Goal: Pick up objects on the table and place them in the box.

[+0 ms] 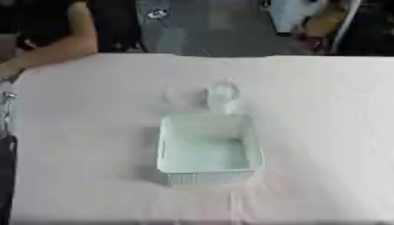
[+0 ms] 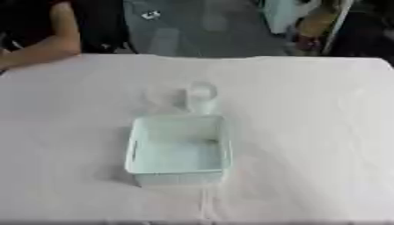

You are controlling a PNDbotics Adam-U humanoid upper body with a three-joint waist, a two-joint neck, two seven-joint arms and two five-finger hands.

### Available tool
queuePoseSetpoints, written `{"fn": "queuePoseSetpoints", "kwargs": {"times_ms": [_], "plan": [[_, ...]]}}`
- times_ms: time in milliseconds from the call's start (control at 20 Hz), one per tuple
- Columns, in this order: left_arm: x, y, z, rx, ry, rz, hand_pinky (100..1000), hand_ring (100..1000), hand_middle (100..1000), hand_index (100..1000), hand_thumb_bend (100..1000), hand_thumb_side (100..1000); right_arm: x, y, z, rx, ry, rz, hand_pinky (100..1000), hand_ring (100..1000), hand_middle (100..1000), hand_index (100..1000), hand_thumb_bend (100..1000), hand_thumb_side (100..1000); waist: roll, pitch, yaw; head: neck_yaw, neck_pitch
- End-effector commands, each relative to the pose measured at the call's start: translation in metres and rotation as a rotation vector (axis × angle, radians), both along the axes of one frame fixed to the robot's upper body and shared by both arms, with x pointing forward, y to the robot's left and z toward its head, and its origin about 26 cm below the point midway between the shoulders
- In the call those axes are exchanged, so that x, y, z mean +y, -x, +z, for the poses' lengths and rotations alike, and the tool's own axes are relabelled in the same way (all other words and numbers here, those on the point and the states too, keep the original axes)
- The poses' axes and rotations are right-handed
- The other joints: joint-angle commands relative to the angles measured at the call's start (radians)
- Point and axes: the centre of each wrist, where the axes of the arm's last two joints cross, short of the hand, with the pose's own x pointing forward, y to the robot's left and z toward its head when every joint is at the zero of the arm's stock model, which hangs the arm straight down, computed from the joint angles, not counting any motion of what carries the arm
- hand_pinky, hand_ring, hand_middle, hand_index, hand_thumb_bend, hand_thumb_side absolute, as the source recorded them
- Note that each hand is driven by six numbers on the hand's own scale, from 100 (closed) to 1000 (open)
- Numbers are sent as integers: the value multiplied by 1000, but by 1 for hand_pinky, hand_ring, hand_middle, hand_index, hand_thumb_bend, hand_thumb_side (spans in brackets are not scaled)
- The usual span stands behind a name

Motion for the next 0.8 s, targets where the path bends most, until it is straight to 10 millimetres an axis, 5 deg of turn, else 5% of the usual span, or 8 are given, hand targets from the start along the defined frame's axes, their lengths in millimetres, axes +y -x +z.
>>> {"fn": "queuePoseSetpoints", "kwargs": {"times_ms": [50,450,800], "plan": [[1,2,10,-32,-14,7,683,726,745,880,543,892,1,9,-7,-61,-42,-22,879,947,951,986,100,602,2,-7,-4,12,-14],[0,2,10,-30,-17,6,683,726,746,880,544,894,1,12,-24,-23,-33,-58,880,946,944,992,100,596,2,-5,-9,18,-4],[-2,1,11,-27,-21,-4,683,725,745,880,542,893,-1,5,21,96,209,8,881,947,935,1000,100,614,-8,-12,12,8,0]]}}
